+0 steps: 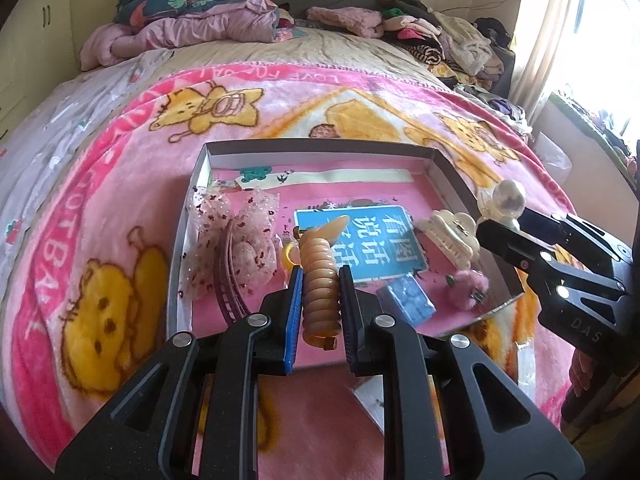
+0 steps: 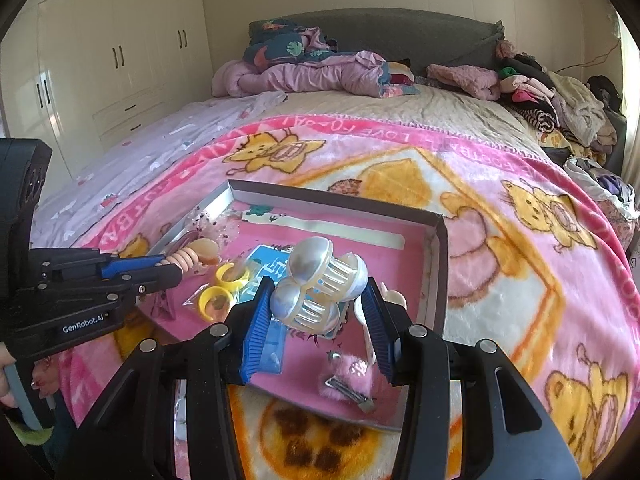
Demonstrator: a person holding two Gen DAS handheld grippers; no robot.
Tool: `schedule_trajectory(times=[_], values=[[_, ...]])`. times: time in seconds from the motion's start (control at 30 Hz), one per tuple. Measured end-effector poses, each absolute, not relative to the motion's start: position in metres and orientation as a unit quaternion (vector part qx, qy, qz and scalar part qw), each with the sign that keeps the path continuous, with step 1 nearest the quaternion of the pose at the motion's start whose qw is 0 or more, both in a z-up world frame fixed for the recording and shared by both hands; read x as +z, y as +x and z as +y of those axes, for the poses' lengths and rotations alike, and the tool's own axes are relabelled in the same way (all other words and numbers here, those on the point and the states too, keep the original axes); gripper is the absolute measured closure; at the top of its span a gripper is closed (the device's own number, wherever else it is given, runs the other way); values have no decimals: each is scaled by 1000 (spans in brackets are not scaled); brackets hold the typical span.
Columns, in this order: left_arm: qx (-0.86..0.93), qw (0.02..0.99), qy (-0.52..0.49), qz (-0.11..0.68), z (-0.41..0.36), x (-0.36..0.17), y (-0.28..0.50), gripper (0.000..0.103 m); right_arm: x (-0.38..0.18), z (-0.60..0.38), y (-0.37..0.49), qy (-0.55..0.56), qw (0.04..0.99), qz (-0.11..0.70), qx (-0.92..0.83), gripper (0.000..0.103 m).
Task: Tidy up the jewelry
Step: 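Carry the hair tie with the left gripper while the right gripper carries the pearl clip over the tray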
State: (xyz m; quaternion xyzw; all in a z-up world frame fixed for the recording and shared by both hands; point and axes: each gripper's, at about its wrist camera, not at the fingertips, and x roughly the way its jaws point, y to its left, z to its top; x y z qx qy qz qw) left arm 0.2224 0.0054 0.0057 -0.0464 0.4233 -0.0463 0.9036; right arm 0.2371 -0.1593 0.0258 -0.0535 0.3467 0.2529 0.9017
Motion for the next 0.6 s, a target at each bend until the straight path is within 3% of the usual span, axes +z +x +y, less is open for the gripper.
schedule_trajectory(times=[0.6], values=[[-42,895,-56,440,16,-18,253,92,-5,-158,263,-51,892,382,236,60]])
